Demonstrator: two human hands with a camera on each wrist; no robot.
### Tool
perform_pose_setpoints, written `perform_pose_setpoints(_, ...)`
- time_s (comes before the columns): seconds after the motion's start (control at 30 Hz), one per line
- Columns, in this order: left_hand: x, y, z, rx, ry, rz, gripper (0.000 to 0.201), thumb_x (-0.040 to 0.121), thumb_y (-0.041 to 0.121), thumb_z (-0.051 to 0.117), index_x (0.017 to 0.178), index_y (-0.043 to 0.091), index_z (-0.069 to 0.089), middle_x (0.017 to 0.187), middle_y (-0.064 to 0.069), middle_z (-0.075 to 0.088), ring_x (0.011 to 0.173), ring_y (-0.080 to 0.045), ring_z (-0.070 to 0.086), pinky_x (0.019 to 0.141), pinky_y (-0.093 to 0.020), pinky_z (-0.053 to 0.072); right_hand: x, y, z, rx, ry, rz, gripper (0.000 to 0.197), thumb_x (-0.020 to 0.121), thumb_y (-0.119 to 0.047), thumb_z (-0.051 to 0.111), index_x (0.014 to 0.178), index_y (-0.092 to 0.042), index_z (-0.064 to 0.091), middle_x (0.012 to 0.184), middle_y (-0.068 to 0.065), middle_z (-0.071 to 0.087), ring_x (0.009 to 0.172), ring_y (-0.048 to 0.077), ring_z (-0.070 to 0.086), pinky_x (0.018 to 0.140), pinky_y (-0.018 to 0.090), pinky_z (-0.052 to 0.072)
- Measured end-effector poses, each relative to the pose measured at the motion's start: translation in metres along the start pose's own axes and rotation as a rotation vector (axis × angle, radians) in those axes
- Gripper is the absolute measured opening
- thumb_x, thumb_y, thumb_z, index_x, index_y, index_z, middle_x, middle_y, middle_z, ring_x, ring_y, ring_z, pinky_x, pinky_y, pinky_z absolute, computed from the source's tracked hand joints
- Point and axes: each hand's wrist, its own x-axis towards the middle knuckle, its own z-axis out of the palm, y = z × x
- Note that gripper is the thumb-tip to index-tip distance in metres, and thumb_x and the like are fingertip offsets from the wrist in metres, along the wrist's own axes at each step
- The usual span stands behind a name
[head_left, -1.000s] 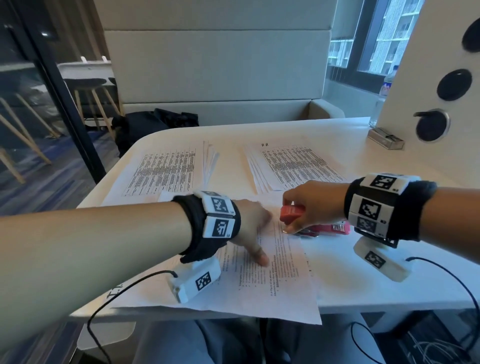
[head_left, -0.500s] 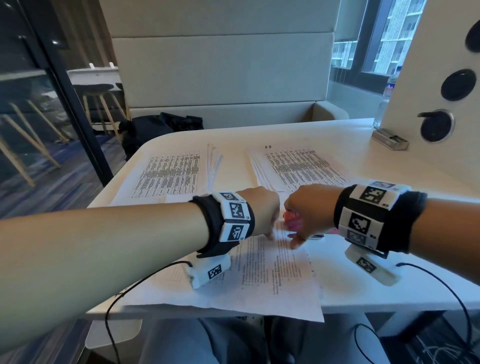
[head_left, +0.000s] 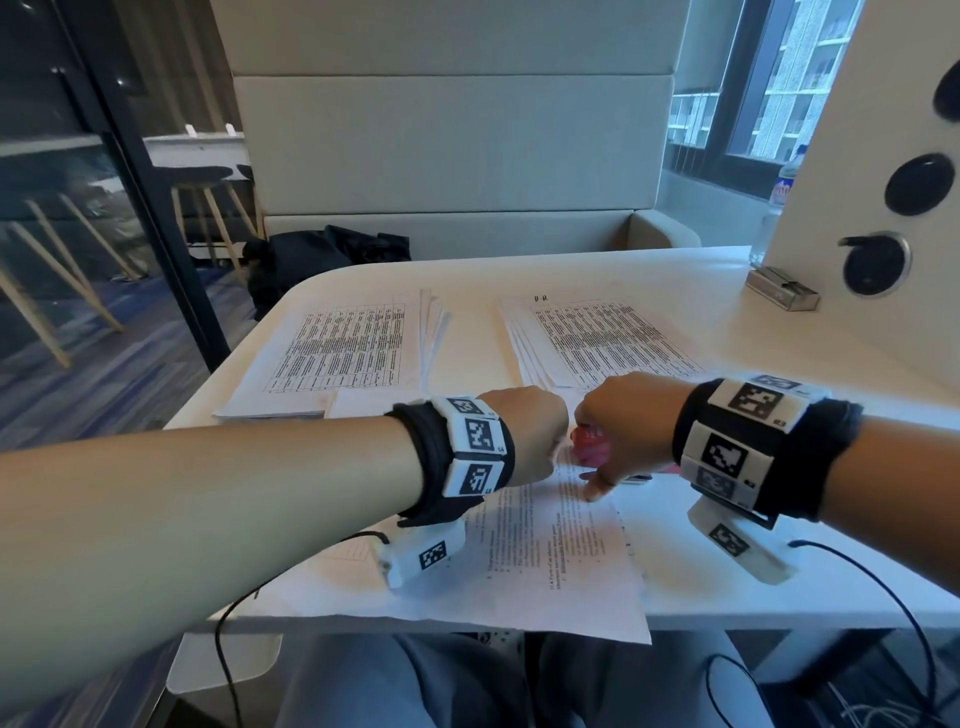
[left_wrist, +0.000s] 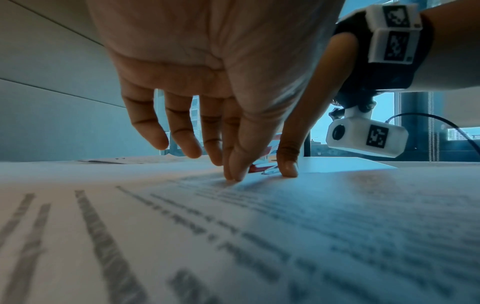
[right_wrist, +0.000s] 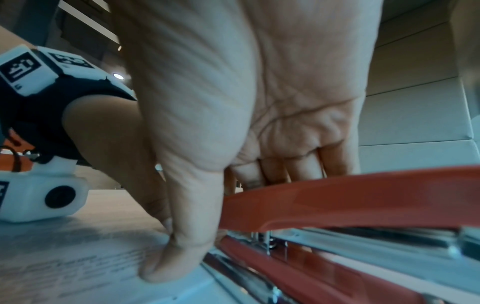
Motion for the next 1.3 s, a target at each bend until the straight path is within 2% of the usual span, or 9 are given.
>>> perform_pose_setpoints(0.17,-0.005,0.008,0.000,0.114,0.051,0.044,0.021,0.090,0.012,0.053,0.110,0.011,0.053,0.080,0.003,0.044,0.079,-0.019,0.042,0.071,-0.029,0.038,0.001,0.000,-0.001,0.002,-0.002,-0.020,0.060,0.066,-0.072,0.068,0.097,-0.020,0.067,0.086,-0.006,0.070,0.080,0.017,0.063,0.078,0.030,0.052)
perform_pose_setpoints(0.3,-0.005,0.013,0.000,0.203,0.009,0.100,0.027,0.091,0.021,0.054,0.116,0.012,0.058,0.118,0.000,0.052,0.096,-0.019,0.044,0.081,-0.031,0.035,0.001,-0.001,-0.002,0.002,0.003,-0.034,0.057,0.066,-0.070,0.069,0.098,-0.023,0.066,0.079,-0.009,0.065,0.075,0.016,0.059,0.074,0.027,0.050)
perform_pose_setpoints(0.53,-0.002,0.002,-0.004,0.038,-0.076,0.005,0.016,0.089,0.022,0.058,0.091,0.006,0.061,0.092,-0.009,0.058,0.080,-0.025,0.056,0.067,-0.030,0.045,0.000,0.000,-0.002,-0.002,-0.014,0.003,0.067,0.065,-0.072,0.068,0.097,-0.013,0.064,0.087,-0.001,0.069,0.079,0.018,0.062,0.077,0.032,0.052)
perform_pose_setpoints(0.63,-0.002,-0.006,-0.009,-0.080,-0.066,0.005,0.016,0.089,0.020,0.061,0.092,0.006,0.066,0.083,-0.003,0.059,0.077,-0.020,0.055,0.061,-0.025,0.041,-0.001,0.000,-0.002,-0.009,-0.014,0.010,0.069,0.064,-0.073,0.068,0.096,-0.012,0.062,0.086,0.000,0.068,0.076,0.019,0.060,0.075,0.031,0.052)
perform_pose_setpoints(0.8,-0.001,-0.010,-0.011,-0.170,-0.075,0.083,0.022,0.084,0.015,0.070,0.106,0.019,0.072,0.099,0.001,0.070,0.091,-0.015,0.062,0.078,-0.024,0.047,-0.002,0.000,-0.002,-0.006,-0.013,0.003,0.066,0.066,-0.071,0.068,0.098,-0.013,0.064,0.088,-0.002,0.068,0.078,0.017,0.060,0.075,0.029,0.050)
perform_pose_setpoints(0.93,-0.001,-0.006,-0.012,-0.038,-0.061,0.211,0.025,0.087,0.011,0.064,0.107,0.021,0.073,0.101,0.004,0.070,0.086,-0.011,0.058,0.060,-0.011,0.036,0.000,0.000,-0.003,-0.012,0.002,0.001,0.066,0.065,-0.072,0.067,0.096,-0.015,0.065,0.085,-0.002,0.068,0.074,0.018,0.057,0.072,0.029,0.049)
perform_pose_setpoints(1.0,0.000,-0.006,-0.012,-0.015,-0.042,0.244,0.025,0.087,0.010,0.062,0.108,0.020,0.073,0.102,0.003,0.070,0.091,-0.014,0.062,0.059,-0.006,0.031,0.000,0.000,-0.002,-0.005,0.011,-0.004,0.064,0.065,-0.073,0.068,0.094,-0.016,0.066,0.083,-0.003,0.068,0.073,0.017,0.057,0.073,0.029,0.050)
perform_pose_setpoints(1.2,0.004,-0.006,-0.010,-0.092,-0.089,0.177,0.019,0.083,0.008,0.064,0.095,0.016,0.076,0.095,0.000,0.071,0.088,-0.019,0.066,0.085,-0.031,0.053,-0.001,0.001,-0.001,0.004,0.018,-0.008,0.065,0.064,-0.073,0.067,0.095,-0.017,0.066,0.083,-0.004,0.068,0.074,0.017,0.059,0.077,0.030,0.052)
perform_pose_setpoints(1.3,0.008,-0.008,-0.009,-0.090,-0.106,0.131,0.014,0.086,0.013,0.064,0.097,0.014,0.073,0.088,0.004,0.066,0.081,-0.014,0.061,0.070,-0.016,0.048,-0.001,0.001,-0.001,0.007,0.020,-0.009,0.064,0.065,-0.073,0.068,0.096,-0.017,0.066,0.084,-0.004,0.068,0.075,0.017,0.060,0.078,0.031,0.053)
